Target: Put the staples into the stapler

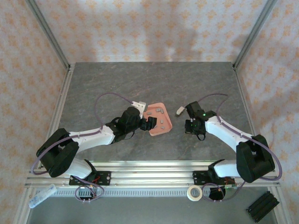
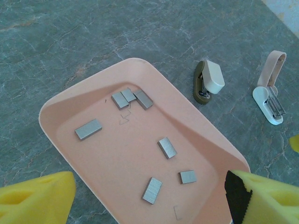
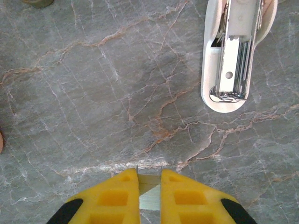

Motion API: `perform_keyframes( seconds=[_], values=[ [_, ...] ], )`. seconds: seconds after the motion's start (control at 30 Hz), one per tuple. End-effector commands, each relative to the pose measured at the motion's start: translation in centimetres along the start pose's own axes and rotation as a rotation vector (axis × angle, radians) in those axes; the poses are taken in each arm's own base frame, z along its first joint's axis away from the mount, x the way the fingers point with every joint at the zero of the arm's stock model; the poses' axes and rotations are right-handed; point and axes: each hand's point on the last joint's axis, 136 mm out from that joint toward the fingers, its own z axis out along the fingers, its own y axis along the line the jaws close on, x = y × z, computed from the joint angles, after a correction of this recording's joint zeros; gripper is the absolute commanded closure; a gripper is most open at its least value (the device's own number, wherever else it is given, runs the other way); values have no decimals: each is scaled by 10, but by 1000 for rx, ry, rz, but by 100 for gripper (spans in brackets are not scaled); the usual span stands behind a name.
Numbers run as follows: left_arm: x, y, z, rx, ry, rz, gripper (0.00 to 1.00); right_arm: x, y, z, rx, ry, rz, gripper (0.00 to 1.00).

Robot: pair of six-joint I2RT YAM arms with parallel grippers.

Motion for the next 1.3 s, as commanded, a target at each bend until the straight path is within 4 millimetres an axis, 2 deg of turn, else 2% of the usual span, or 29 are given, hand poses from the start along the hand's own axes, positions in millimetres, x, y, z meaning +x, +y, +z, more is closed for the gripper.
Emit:
perform_keyframes(
  seconds=[0.0,0.8,1.27],
  values=[
    [-5,-7,-1,20,-31,-5,16,-7,-6,-5,28,-46,-14,87],
    [-3,-5,-1,16,-33,-5,16,-27,-21,-23,113,-142,-82,87],
    [-6,-6,0,18,-37,-2,16,-41,-42,-28,91,-172,5,87]
  ],
)
